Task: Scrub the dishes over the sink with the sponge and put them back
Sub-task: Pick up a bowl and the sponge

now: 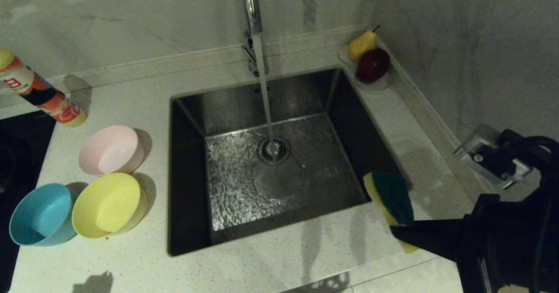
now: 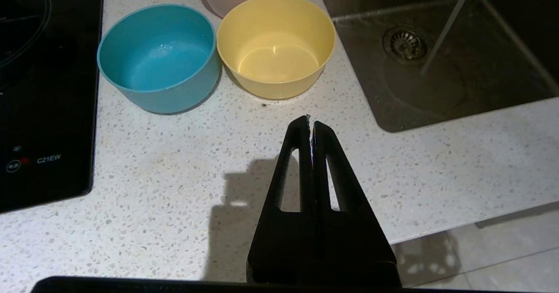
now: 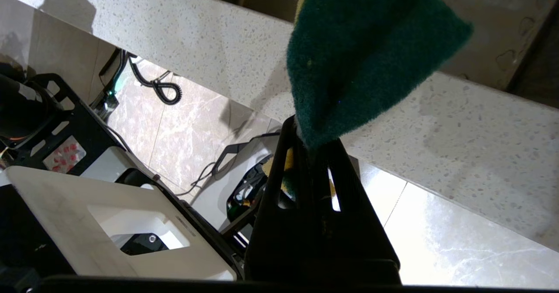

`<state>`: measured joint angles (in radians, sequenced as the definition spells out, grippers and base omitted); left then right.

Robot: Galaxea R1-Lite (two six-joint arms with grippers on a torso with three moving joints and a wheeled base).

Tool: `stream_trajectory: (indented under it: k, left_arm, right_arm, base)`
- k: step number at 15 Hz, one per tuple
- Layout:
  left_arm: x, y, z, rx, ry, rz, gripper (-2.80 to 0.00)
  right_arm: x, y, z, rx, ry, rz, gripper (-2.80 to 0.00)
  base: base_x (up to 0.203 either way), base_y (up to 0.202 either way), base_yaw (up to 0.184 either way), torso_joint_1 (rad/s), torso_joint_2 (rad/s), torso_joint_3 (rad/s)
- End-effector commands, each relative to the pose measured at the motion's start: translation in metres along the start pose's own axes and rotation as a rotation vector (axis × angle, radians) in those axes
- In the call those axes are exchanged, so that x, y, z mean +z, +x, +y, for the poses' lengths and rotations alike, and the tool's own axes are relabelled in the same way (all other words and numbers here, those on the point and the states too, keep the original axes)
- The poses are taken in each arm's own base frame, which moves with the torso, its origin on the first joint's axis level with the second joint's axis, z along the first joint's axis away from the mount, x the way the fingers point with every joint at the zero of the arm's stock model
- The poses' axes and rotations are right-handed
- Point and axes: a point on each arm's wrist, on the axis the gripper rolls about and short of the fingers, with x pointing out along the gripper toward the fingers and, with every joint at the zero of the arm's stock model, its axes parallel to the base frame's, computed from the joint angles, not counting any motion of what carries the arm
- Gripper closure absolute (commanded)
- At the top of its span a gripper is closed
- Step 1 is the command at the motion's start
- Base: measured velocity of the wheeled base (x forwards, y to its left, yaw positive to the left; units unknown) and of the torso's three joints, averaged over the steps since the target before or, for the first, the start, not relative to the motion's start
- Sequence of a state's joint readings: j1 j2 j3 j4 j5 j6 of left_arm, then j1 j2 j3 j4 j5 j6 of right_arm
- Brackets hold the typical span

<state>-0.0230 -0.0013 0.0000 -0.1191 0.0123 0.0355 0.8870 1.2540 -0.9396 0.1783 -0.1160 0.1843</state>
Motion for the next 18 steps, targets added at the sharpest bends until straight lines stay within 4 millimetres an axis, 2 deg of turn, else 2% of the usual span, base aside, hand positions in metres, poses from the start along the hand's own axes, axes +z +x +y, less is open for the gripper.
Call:
stream_trajectory:
  k: [1, 4, 5, 6, 7, 9, 12, 13, 15, 18]
  left_arm:
    - [-0.011, 0.002, 0.000, -0.002, 0.011, 0.039, 0.00]
    - [-0.013, 0.002, 0.000, 0.007, 0.003, 0.056, 0.00]
    - [-0.010, 0.002, 0.000, 0.008, 0.012, 0.057, 0.00]
    - [0.001, 0.001, 0.000, 0.011, 0.017, 0.038, 0.00]
    - [0.016, 0.002, 0.001, 0.019, 0.020, 0.028, 0.00]
    - [0.073, 0.005, 0.004, 0.070, 0.020, -0.044, 0.00]
    - [0.147, 0.031, 0.011, 0.271, -0.011, -0.072, 0.00]
    - [0.165, 0.040, 0.013, 0.346, -0.025, -0.078, 0.00]
    - [0.177, 0.059, 0.018, 0.577, 0.001, -0.015, 0.00]
    - [0.168, 0.085, 0.018, 0.621, 0.063, 0.101, 0.00]
  right_arm:
    - [0.000, 0.002, 0.000, -0.007, 0.001, 0.008, 0.00]
    - [0.000, 0.011, -0.001, -0.024, 0.022, 0.030, 0.00]
    - [0.003, 0.012, 0.000, -0.023, 0.025, 0.022, 0.00]
    - [0.004, 0.010, 0.000, -0.021, 0.026, 0.014, 0.00]
    - [0.005, 0.008, -0.001, -0.021, 0.025, 0.005, 0.00]
    - [0.006, 0.003, -0.001, -0.012, 0.030, -0.008, 0.00]
    - [0.006, 0.004, -0.001, -0.015, 0.060, -0.009, 0.00]
    - [0.007, 0.003, -0.001, -0.016, 0.060, -0.012, 0.00]
    - [0.007, 0.006, 0.000, -0.019, 0.053, -0.007, 0.00]
    - [0.008, 0.020, 0.002, -0.020, 0.054, 0.021, 0.00]
  base:
    - [0.000, 0.000, 0.000, 0.000, 0.00, 0.000]
    - [0.000, 0.000, 0.000, 0.000, 0.00, 0.000]
    - [0.000, 0.000, 0.000, 0.000, 0.00, 0.000]
    - [0.000, 0.000, 0.000, 0.000, 0.00, 0.000]
    - [0.000, 0.000, 0.000, 0.000, 0.00, 0.000]
    - [0.000, 0.000, 0.000, 0.000, 0.00, 0.000]
    - [0.000, 0.000, 0.000, 0.000, 0.00, 0.000]
    - [0.000, 0.000, 0.000, 0.000, 0.00, 0.000]
    - [0.000, 0.000, 0.000, 0.000, 0.00, 0.000]
    - [0.000, 0.000, 0.000, 0.000, 0.00, 0.000]
